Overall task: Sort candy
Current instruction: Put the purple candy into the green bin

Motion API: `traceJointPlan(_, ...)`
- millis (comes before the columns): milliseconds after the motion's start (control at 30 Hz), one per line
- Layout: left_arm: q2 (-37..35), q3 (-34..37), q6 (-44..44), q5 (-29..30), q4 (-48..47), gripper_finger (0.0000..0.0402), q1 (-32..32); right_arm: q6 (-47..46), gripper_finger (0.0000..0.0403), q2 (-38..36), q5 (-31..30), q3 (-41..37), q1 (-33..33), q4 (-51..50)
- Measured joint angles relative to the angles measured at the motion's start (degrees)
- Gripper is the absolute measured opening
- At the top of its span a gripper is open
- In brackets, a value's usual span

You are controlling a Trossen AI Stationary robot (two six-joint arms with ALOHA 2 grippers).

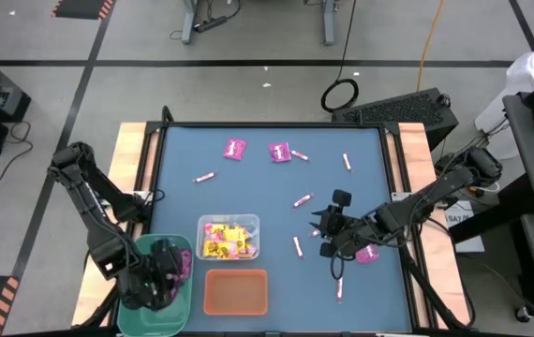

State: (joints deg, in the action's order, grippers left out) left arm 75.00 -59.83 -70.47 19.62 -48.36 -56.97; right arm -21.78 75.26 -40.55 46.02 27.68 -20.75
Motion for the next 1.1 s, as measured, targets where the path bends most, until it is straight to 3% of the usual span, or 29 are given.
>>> traceJointPlan(200,0.0,-0.3,20.6,13.4,11.5,0.0148,2.9,0.4,0.0118,0.0,0.2,0.0,-2.7,0.0)
traceJointPlan(367,0.0,-0.3,41.2,26.4,25.6,0.0148,8.8,4.8,0.0118,0.0,0.2,0.0,-5.0,1.8)
traceJointPlan(467,0.0,-0.3,53.3,30.2,33.9,0.0148,13.3,7.5,0.0118,0.0,0.2,0.0,-7.3,3.1)
traceJointPlan(633,0.0,-0.3,63.5,30.0,40.4,0.0148,22.7,9.6,0.0118,0.0,0.2,0.0,-12.4,3.5)
traceJointPlan(867,0.0,1.6,64.9,20.8,40.5,0.0148,36.4,12.6,0.0118,0.6,0.7,-0.3,-23.4,7.3)
traceJointPlan(933,0.0,2.5,64.7,20.7,40.3,0.0148,39.3,15.1,0.0118,1.6,4.3,-0.7,-27.3,9.6)
traceJointPlan(1100,0.0,5.9,64.4,18.5,41.6,0.0148,44.4,22.0,0.0118,8.1,20.4,-0.7,-37.7,19.0)
